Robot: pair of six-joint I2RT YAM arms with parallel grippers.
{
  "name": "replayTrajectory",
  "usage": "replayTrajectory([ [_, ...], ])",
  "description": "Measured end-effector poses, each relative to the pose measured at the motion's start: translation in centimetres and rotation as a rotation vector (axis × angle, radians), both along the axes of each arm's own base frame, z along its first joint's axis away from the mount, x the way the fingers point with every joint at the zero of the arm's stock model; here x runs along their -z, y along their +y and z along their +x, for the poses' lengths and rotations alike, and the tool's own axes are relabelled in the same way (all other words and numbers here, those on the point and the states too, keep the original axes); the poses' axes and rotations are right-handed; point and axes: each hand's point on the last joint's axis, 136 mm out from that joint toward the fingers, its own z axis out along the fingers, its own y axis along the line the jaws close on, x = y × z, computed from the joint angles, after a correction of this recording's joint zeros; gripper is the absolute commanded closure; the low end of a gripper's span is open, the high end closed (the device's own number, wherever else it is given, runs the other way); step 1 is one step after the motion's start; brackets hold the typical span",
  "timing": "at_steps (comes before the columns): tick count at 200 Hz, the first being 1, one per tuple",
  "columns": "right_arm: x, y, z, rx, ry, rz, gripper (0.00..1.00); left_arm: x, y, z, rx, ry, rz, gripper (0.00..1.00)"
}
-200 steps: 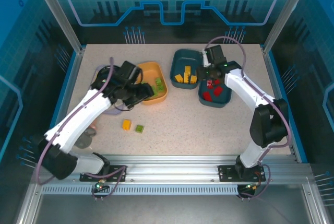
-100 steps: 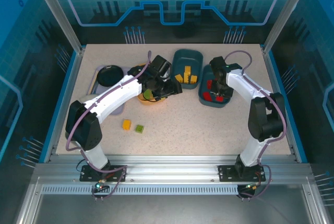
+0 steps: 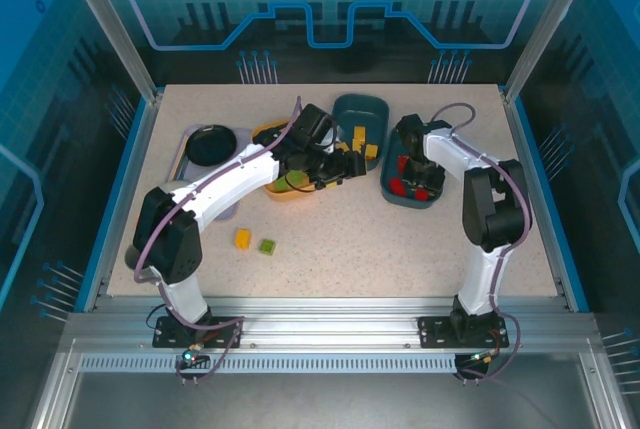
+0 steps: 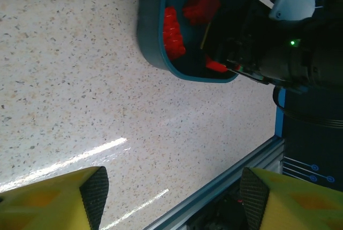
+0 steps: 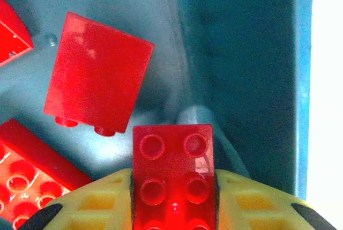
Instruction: Sort the legos into containers by color
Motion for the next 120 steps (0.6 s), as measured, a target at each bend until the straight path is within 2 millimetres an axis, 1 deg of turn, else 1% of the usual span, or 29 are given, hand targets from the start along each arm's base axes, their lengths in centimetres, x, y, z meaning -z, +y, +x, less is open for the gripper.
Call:
replayTrajectory([
  [12,0.1,0.1,0.4,0.000,-0.001,0.000,0.71,0.0,0.0,0.0,0.001,0.001,-0.002,0.31],
  [36,-0.1,0.2,1.2,0.015,-0.013,-0.001,0.41,0.0,0.0,0.0,0.001,0.002,-0.002,0.31],
  [52,-0.3,0.1,1.3,0.005,-0.015,-0.010,0.30,0.0,0.0,0.0,-0.002,0.003,-0.003,0.30],
  [65,-0.6,0.1,1.5,0.000,-0.020,-0.017,0.26,-0.2,-0.1,0.1,-0.008,0.002,-0.008,0.30],
  [87,-1.6,0.5,1.8,-0.025,-0.043,-0.024,0.25,-1.0,0.2,0.2,-0.033,-0.011,-0.013,0.28],
  [102,-3.2,1.1,2.0,-0.054,-0.087,-0.027,0.25,-2.3,0.8,0.3,-0.055,-0.044,-0.016,0.28],
  [114,-5.1,2.0,2.0,-0.092,-0.138,-0.023,0.23,-3.4,1.5,0.3,-0.080,-0.065,-0.019,0.28],
  [120,-6.4,2.6,2.1,-0.120,-0.176,-0.019,0.23,-4.0,2.2,0.3,-0.102,-0.072,-0.015,0.28],
])
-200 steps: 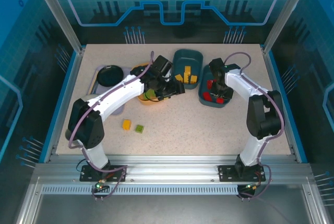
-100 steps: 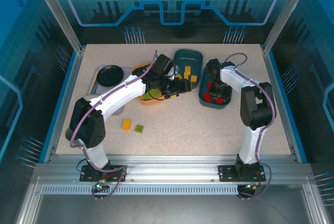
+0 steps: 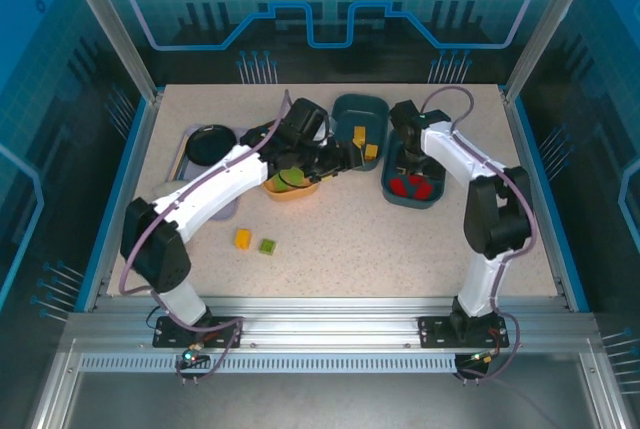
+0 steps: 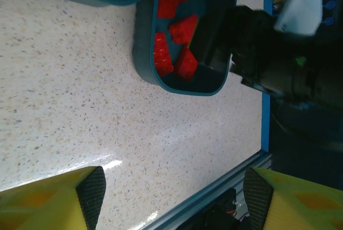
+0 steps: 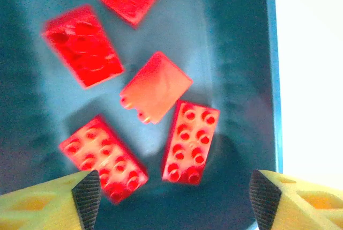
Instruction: Sort the legos into containers by color
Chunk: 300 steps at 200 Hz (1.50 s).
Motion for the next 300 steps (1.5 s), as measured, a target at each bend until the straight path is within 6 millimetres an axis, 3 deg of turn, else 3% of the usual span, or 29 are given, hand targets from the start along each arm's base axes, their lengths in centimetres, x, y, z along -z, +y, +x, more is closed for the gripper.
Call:
replayTrajectory([
  [20,-4.2,3.4,0.1,-0.172,-0.189,0.041,0.20,-1.0,3.5,0.3,-0.108,0.003,0.037,0.26],
  [46,-7.7,11.8,-3.8,-0.605,-0.427,0.169,0.13,0.5,10.9,-0.3,-0.303,0.077,0.132,0.24],
  [70,-6.7,18.1,-8.2,-0.954,-0.487,0.296,0.12,5.1,17.6,-2.9,-0.473,0.248,0.248,0.21],
  [99,-4.2,21.7,-11.0,-1.164,-0.435,0.377,0.11,10.9,22.1,-6.4,-0.559,0.470,0.373,0.21],
  [120,-3.4,23.2,-12.4,-1.246,-0.415,0.417,0.11,13.1,22.8,-7.3,-0.521,0.537,0.456,0.22],
  [158,-2.3,23.9,-12.5,-1.284,-0.390,0.431,0.12,16.6,23.9,-8.5,-0.380,0.579,0.593,0.22],
  [197,-1.8,24.3,-12.2,-1.289,-0.370,0.435,0.12,18.0,24.4,-9.0,-0.263,0.564,0.654,0.24],
  [247,-2.1,24.9,-11.6,-1.288,-0.369,0.441,0.13,20.5,23.6,-9.8,-0.159,0.553,0.685,0.27],
  [300,-1.9,25.3,-11.4,-1.288,-0.354,0.456,0.13,21.2,23.0,-9.4,-0.142,0.521,0.665,0.43],
])
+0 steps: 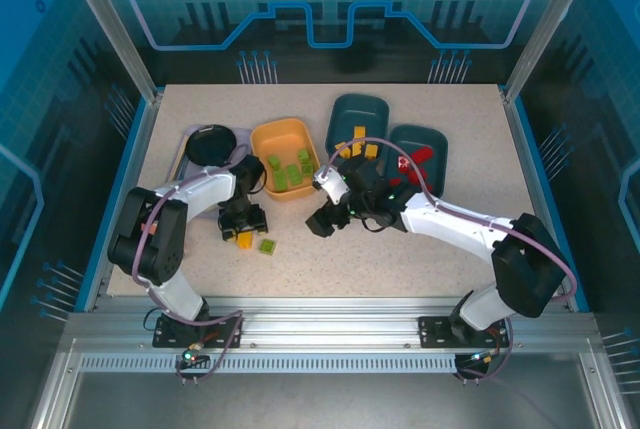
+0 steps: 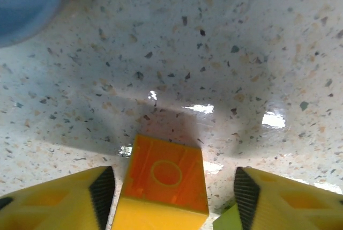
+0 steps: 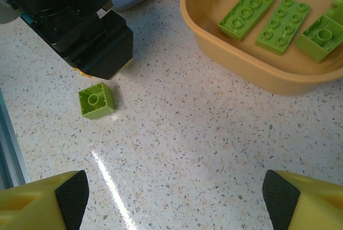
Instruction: Sort the legos into containers by color
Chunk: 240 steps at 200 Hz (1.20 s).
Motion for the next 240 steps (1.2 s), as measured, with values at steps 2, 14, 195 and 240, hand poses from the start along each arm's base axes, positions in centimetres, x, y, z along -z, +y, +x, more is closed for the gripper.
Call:
replayTrajectory([
  [2,0.0,0.0,0.0,0.000,0.000,-0.001,0.13,0.0,0.0,-0.1,0.001,0.002,-0.001,0.43],
  [14,0.2,0.0,0.0,0.002,0.007,-0.003,0.13,0.2,-0.1,-0.3,0.001,0.007,-0.005,0.46],
  [195,-7.9,-11.0,12.1,0.623,-0.034,0.276,0.12,-15.6,-12.8,18.2,0.004,-0.472,-0.258,0.72],
  [240,-9.3,-12.9,14.5,0.730,-0.039,0.322,0.12,-13.6,-18.1,26.9,0.005,-0.550,-0.320,0.72],
])
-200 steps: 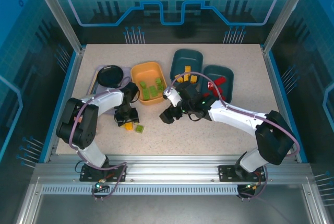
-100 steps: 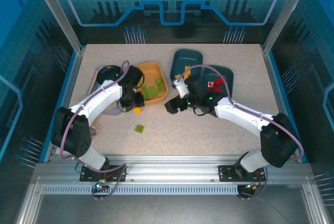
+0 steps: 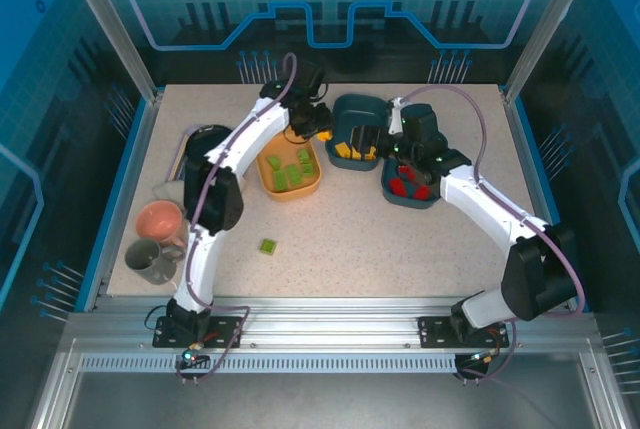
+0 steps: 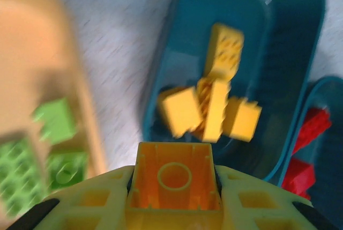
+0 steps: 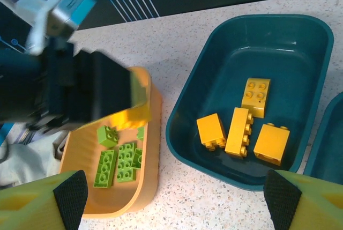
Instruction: Sort the legos into containers by color
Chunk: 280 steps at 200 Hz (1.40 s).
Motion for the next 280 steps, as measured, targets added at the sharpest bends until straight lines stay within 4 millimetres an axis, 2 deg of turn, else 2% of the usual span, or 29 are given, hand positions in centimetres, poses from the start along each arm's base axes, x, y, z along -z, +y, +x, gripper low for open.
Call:
replayTrajectory([
  [20,0.1,-0.3,0.1,0.013,0.008,0.003,0.12,0.3,-2.1,2.9,0.005,-0.061,-0.033,0.72],
  [48,0.3,-1.5,0.0,0.041,0.017,0.002,0.12,1.7,-3.9,4.8,0.004,-0.103,-0.063,0.71],
  [72,0.6,-2.6,-0.3,0.064,0.026,0.001,0.12,3.4,-4.7,5.9,0.007,-0.125,-0.071,0.60],
  [95,0.7,-3.1,-0.5,0.074,0.031,-0.001,0.11,4.8,-5.3,7.0,0.006,-0.141,-0.082,0.41],
  [110,0.8,-3.2,-0.6,0.075,0.036,-0.003,0.12,5.2,-5.5,7.2,-0.004,-0.139,-0.090,0.35],
  [152,0.8,-3.2,-0.6,0.070,0.036,-0.004,0.12,4.3,-5.6,7.2,-0.008,-0.148,-0.098,0.37],
  [176,0.9,-3.1,-0.7,0.052,0.031,-0.021,0.12,2.1,-5.0,6.1,-0.019,-0.143,-0.086,0.39],
  [186,1.0,-3.1,-0.9,0.040,0.030,-0.038,0.12,0.7,-4.5,5.0,-0.027,-0.132,-0.077,0.38],
  [201,1.4,-2.7,-1.4,0.002,0.029,-0.084,0.13,-1.9,-3.1,2.3,-0.042,-0.101,-0.061,0.35],
  [214,1.8,-1.6,-2.2,-0.057,0.022,-0.139,0.13,-3.8,-1.3,-1.0,-0.051,-0.069,-0.040,0.32],
  [222,2.2,-0.6,-2.9,-0.109,0.018,-0.176,0.13,-4.8,0.1,-3.7,-0.053,-0.043,-0.023,0.30],
  [236,2.5,1.6,-4.5,-0.210,0.000,-0.232,0.13,-5.2,2.2,-8.0,-0.047,0.000,0.005,0.27],
  [247,2.7,3.1,-5.9,-0.285,-0.016,-0.258,0.13,-4.4,4.1,-11.7,-0.036,0.049,0.037,0.26],
  [256,2.9,4.4,-7.2,-0.352,-0.023,-0.267,0.13,-2.9,5.3,-14.5,-0.015,0.102,0.064,0.24],
  [280,3.8,6.7,-10.0,-0.488,-0.027,-0.270,0.13,3.6,8.6,-21.7,0.000,0.325,0.159,0.23],
])
